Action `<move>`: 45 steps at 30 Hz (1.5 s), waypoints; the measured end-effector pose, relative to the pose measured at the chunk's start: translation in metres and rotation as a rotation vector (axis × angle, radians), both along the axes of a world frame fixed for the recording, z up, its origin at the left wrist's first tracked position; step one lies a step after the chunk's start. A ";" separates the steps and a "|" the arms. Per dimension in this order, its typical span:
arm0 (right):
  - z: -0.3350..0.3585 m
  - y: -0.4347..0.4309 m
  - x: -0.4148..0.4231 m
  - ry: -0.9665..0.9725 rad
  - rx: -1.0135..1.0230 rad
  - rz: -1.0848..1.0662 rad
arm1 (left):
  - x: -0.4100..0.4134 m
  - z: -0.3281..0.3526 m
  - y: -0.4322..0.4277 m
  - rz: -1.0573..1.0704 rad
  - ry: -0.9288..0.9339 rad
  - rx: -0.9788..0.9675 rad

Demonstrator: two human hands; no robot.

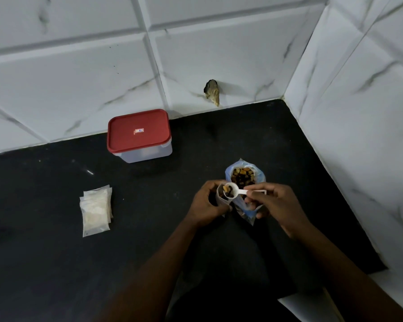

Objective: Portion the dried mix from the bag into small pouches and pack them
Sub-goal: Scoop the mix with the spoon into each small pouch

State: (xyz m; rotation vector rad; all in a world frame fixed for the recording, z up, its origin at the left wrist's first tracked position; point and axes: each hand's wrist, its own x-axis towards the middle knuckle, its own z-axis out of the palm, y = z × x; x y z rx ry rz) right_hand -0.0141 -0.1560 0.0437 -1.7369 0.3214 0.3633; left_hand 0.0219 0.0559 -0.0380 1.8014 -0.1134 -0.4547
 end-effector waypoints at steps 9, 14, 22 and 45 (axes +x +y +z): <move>-0.015 0.008 -0.010 -0.637 -0.647 0.220 | -0.001 -0.002 -0.001 0.022 -0.041 -0.010; -0.025 0.007 -0.017 -0.574 -0.728 0.199 | -0.002 -0.002 0.000 0.014 -0.029 -0.017; -0.018 0.011 -0.018 -0.316 -0.394 -0.009 | -0.002 -0.001 0.002 0.005 0.003 0.011; -0.021 0.012 -0.023 -0.379 -0.382 -0.055 | -0.005 -0.001 0.003 0.021 -0.010 0.002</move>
